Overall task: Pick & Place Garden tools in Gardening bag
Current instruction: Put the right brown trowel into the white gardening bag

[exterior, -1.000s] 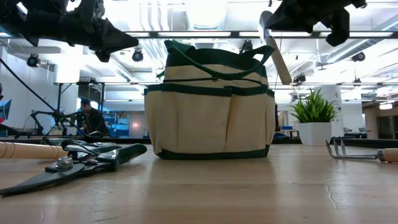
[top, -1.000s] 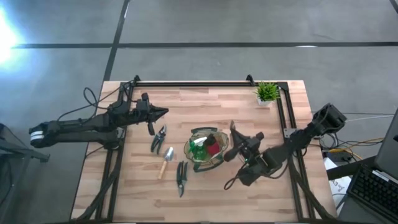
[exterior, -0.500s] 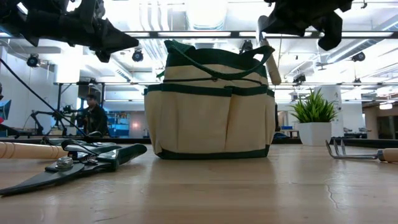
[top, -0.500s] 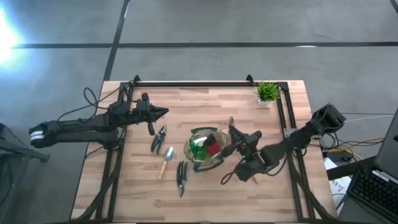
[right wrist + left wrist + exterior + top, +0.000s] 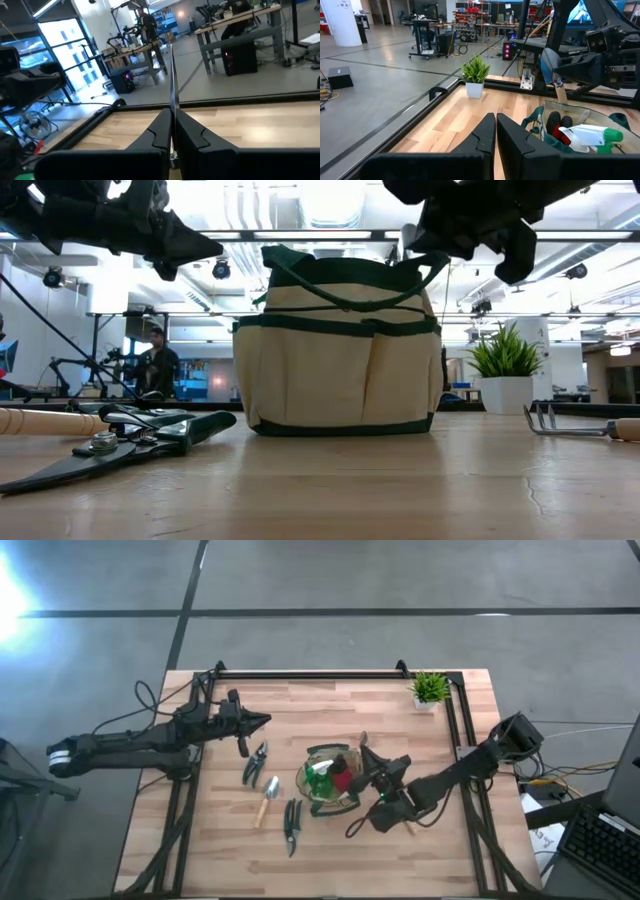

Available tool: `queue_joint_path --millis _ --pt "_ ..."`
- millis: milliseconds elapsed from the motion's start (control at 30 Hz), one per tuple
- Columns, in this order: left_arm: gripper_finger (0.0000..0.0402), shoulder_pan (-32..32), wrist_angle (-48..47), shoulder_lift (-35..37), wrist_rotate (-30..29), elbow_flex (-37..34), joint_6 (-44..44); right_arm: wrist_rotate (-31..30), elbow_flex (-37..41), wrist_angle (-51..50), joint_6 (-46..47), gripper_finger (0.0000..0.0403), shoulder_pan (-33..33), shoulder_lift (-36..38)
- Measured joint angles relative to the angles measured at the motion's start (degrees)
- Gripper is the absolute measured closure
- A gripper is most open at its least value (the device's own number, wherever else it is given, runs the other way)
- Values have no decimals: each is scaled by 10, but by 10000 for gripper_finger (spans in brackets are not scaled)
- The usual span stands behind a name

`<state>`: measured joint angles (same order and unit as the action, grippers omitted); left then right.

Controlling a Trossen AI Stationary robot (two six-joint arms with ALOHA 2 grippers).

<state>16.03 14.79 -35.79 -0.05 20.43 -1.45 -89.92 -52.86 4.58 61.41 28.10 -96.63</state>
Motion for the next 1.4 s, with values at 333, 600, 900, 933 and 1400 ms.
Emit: queue_joint_path --millis 333,600,900,933,1400 --pt "382 0 -3 0 0 0 5 0 0 4 -46 395 0 -16" --pt "382 0 -3 0 0 0 6 2 0 5 -18 395 0 -52" --pt "382 0 -3 0 0 0 6 12 0 7 -9 395 13 -84" --pt "382 0 -3 0 0 0 6 12 0 4 -9 395 14 -86" --pt "382 0 -3 0 0 0 6 74 -1 3 -74 394 5 -89"
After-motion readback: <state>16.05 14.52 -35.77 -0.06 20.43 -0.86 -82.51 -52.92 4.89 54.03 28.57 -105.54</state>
